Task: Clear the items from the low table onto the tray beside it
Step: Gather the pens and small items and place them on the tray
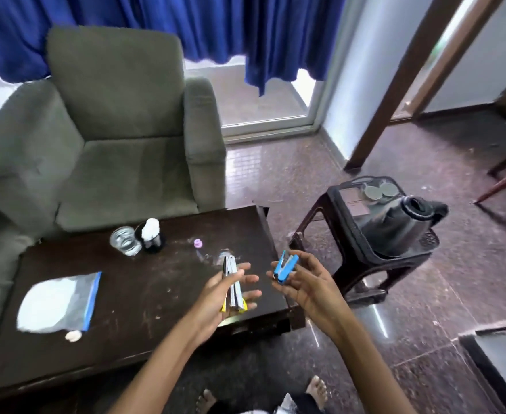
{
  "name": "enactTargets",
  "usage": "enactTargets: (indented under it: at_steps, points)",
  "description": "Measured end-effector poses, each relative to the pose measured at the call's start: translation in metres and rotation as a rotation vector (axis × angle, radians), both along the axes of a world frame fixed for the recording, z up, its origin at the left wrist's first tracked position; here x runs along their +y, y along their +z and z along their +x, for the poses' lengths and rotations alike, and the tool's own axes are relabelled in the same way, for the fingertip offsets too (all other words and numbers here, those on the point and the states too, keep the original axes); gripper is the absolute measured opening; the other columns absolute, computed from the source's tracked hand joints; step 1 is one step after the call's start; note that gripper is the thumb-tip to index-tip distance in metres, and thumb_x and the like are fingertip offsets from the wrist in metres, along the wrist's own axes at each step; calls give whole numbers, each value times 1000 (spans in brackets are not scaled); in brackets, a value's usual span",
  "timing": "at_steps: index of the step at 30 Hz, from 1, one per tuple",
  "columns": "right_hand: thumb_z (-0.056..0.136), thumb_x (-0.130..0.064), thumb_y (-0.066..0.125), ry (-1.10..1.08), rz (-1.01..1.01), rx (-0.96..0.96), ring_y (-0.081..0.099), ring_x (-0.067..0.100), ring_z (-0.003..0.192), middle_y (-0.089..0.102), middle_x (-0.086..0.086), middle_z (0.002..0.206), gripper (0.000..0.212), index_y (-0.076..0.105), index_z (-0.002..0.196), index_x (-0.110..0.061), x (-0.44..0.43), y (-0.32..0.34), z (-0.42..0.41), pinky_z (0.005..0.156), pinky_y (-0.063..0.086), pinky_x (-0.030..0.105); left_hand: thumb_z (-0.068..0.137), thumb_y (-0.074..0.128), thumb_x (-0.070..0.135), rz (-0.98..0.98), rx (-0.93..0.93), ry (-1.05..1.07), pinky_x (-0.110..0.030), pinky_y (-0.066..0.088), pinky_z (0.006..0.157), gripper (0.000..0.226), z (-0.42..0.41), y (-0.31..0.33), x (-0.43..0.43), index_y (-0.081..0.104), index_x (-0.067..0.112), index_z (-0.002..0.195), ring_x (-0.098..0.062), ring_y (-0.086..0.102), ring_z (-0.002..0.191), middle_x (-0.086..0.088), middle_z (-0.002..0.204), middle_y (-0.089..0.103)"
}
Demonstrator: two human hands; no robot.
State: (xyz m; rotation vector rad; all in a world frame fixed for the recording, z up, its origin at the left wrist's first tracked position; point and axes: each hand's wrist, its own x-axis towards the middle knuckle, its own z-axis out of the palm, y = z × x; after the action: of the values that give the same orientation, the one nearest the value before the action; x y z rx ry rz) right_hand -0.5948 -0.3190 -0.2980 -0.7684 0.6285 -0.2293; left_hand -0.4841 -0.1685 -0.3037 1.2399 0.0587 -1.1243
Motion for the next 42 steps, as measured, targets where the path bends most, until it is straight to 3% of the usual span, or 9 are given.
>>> enactTargets:
  at_steps: [6, 10, 16, 25, 30, 33, 37, 42]
  points:
    - [86, 15, 44, -74, -78, 30, 66, 39, 99, 62, 28, 115, 37, 49, 118, -4, -96, 6, -78, 79, 57, 36, 92, 51, 10, 3, 49, -127, -31, 58, 59, 23, -65, -4, -114, 60, 14, 113, -33, 71, 83, -10, 99, 72]
    - [84, 16, 47, -69, -167, 54, 62, 40, 106, 64, 25, 114, 37, 54, 112, -6, -156, 8, -119, 94, 49, 47, 91, 52, 10, -22, 103, -195, -30, 57, 57, 23, -106, 4, -184, 61, 13, 112, -32, 71, 81, -13, 100, 72]
    - [83, 18, 47, -137, -173, 34, 67, 34, 96, 65, 26, 110, 36, 53, 112, -3, -222, 14, -146, 82, 56, 37, 89, 57, 13, -36, 141, -221, -35, 59, 64, 22, -133, 10, -252, 61, 13, 111, -32, 71, 83, -16, 108, 70]
    - [87, 8, 45, -197, -41, -31, 67, 41, 95, 62, 31, 110, 23, 52, 105, -5, -310, 10, -126, 81, 56, 40, 91, 54, 12, -54, 186, -147, -35, 60, 61, 18, -105, -7, -335, 63, 14, 107, -31, 72, 80, -10, 95, 73]
    - [88, 4, 47, -293, -32, 57, 71, 36, 86, 68, 25, 94, 13, 53, 94, -6, -370, 4, -106, 76, 58, 38, 90, 55, 12, -64, 262, -116, -35, 60, 60, 20, -74, -18, -389, 61, 14, 109, -30, 72, 78, -9, 91, 74]
    - [87, 5, 50, -338, -94, 140, 71, 24, 74, 69, 18, 86, 16, 56, 88, -10, -403, -2, -88, 64, 58, 30, 90, 54, 12, -68, 272, -114, -37, 59, 65, 19, -54, -23, -412, 60, 16, 108, -29, 72, 76, -8, 89, 74]
    - [84, 3, 57, -357, -134, 231, 63, 20, 66, 66, 21, 92, 21, 55, 98, -12, -447, -19, -63, 49, 50, 20, 91, 52, 9, -28, 250, -85, -39, 57, 72, 18, -33, -27, -433, 62, 16, 104, -26, 70, 75, -8, 93, 72]
    - [79, 12, 59, -287, -170, 403, 66, 13, 52, 69, 6, 61, 17, 59, 82, -5, -504, -51, -24, 49, 54, 19, 92, 52, 10, 63, 205, -72, -37, 58, 66, 17, -16, -33, -460, 63, 17, 102, -20, 70, 68, -8, 93, 69]
